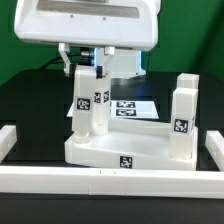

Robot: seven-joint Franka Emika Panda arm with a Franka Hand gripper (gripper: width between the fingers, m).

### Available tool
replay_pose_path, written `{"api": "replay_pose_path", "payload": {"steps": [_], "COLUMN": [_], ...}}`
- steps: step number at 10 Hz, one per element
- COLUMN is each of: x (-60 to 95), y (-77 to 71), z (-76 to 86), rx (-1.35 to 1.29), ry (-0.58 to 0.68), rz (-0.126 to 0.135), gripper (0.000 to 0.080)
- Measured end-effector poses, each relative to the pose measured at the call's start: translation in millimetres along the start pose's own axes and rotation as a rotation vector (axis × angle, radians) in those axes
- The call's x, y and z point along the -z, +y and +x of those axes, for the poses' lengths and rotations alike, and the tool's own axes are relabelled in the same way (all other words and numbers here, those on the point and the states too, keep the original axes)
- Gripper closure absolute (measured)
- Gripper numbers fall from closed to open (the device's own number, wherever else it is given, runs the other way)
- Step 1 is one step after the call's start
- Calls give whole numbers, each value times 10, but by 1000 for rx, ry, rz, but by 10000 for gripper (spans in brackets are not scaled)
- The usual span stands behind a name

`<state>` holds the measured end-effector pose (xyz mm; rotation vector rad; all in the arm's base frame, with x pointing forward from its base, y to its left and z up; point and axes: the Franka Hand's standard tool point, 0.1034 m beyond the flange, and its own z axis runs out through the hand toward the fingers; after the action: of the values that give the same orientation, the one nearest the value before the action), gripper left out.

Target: Assemble desk

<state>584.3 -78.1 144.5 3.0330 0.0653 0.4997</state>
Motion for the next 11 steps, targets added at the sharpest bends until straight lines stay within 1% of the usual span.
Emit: {"api": "replay_pose_path", "payload": {"steps": [1, 2, 3, 4, 5, 6, 7, 8, 11], "x": [18, 15, 6, 46, 83, 82, 110, 99, 85], "y": [13, 48, 51, 126, 171, 177, 208, 165, 165], "z": [28, 35, 20, 57, -5, -59, -26, -24, -35], "rx": [-1, 4, 6, 18, 8, 5, -7, -29, -25], "ry": [-4, 25, 25, 98, 166, 176, 200, 187, 184], "rz": [4, -14, -16, -56, -95, -101, -110, -96, -97], "gripper": [506, 506, 506, 506, 506, 506, 506, 506, 506]}}
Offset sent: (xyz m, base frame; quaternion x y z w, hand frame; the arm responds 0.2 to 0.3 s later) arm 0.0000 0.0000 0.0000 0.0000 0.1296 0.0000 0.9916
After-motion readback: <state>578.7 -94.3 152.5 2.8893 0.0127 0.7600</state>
